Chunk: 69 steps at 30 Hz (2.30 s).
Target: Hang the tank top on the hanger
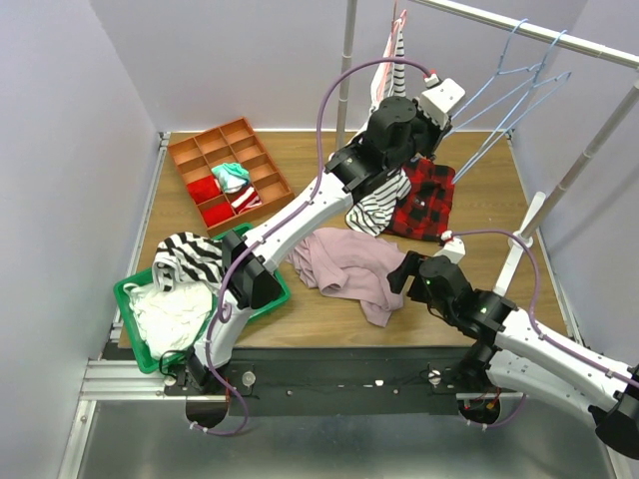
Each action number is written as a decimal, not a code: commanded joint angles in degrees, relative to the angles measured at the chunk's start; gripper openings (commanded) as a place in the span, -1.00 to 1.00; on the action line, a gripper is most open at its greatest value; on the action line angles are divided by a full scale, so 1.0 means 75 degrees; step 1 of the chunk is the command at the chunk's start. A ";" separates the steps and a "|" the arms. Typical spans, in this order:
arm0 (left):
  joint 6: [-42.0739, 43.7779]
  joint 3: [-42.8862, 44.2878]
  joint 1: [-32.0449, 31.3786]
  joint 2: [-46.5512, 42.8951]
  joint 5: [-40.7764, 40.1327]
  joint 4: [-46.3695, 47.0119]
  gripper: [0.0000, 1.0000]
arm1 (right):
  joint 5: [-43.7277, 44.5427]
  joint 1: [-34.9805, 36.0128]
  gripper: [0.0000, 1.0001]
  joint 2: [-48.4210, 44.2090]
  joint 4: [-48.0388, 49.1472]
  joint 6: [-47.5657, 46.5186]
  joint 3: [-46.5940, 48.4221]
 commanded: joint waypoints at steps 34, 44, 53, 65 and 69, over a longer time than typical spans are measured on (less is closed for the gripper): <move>0.0368 -0.0808 -0.0190 -0.1284 -0.1204 0.1069 -1.00 | 0.0186 0.0025 0.73 0.0041 -0.0020 -0.0231 0.0232; 0.0088 -0.3642 -0.0167 -0.2923 -0.1181 0.1642 -1.00 | 0.0057 0.0025 0.73 0.0053 -0.0114 -0.0289 0.0419; -0.0298 -0.6432 -0.0190 -0.4845 -0.1497 0.1865 -1.00 | 0.0022 0.0025 0.73 0.0369 -0.0418 -0.0266 0.0758; -0.1330 -1.0627 -0.0833 -0.8735 -0.1836 0.0027 -1.00 | -0.1149 0.0026 0.32 0.1154 -0.1122 -0.0079 0.0900; -0.1810 -1.1109 -0.1068 -1.0022 -0.2036 -0.1110 -1.00 | -0.1384 0.0037 0.23 0.1505 -0.0923 0.0108 0.0631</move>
